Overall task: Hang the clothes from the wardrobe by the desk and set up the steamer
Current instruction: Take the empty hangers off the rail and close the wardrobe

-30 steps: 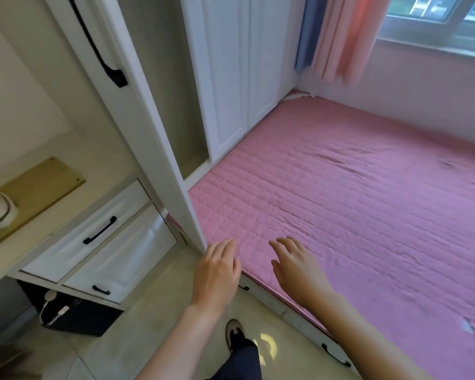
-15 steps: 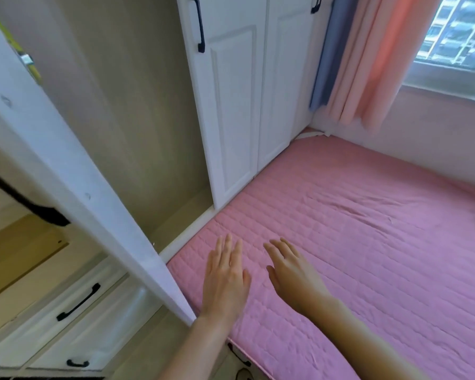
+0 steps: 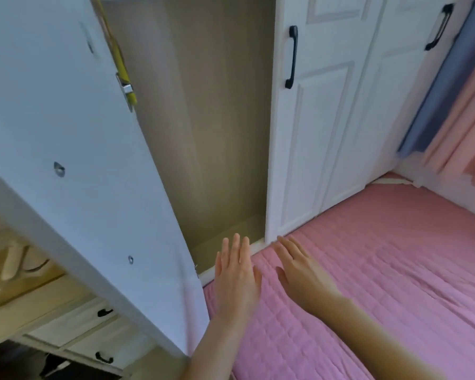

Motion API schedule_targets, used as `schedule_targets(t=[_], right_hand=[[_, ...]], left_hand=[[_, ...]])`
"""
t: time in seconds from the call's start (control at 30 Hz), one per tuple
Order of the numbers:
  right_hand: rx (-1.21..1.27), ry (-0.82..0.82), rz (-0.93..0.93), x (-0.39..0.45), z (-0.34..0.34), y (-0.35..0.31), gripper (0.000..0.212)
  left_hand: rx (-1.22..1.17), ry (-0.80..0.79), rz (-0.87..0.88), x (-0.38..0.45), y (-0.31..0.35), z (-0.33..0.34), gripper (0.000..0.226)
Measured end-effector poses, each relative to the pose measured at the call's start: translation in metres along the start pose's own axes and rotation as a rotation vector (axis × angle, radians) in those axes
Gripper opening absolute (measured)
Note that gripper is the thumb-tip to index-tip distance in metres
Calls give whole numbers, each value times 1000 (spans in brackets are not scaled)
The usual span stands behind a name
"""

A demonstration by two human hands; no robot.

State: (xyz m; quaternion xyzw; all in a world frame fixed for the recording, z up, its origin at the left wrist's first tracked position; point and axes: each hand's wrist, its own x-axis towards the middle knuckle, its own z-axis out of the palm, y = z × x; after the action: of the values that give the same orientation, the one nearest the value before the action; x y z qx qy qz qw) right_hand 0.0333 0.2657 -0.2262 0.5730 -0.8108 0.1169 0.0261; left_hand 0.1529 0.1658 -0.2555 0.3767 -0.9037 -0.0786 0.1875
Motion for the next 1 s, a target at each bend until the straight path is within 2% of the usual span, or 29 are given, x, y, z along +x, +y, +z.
schedule_targets(t=[0.2,0.43,0.77,1.0], right_hand=[[26,-8,-218,82,-6,20,55],[83,-15,-371,184,-37,34,54],[188,73,-561,302,-96,0,50],[335,-71,-438,365,-129,-29,51]], left_hand=[[-20,139,-202,54,-12,-6,60],[11,251,-395,123,-14,-34,54],[78,459,-432,218,-27,-143,50],[-1,469,-398,261,-40,-188,43]])
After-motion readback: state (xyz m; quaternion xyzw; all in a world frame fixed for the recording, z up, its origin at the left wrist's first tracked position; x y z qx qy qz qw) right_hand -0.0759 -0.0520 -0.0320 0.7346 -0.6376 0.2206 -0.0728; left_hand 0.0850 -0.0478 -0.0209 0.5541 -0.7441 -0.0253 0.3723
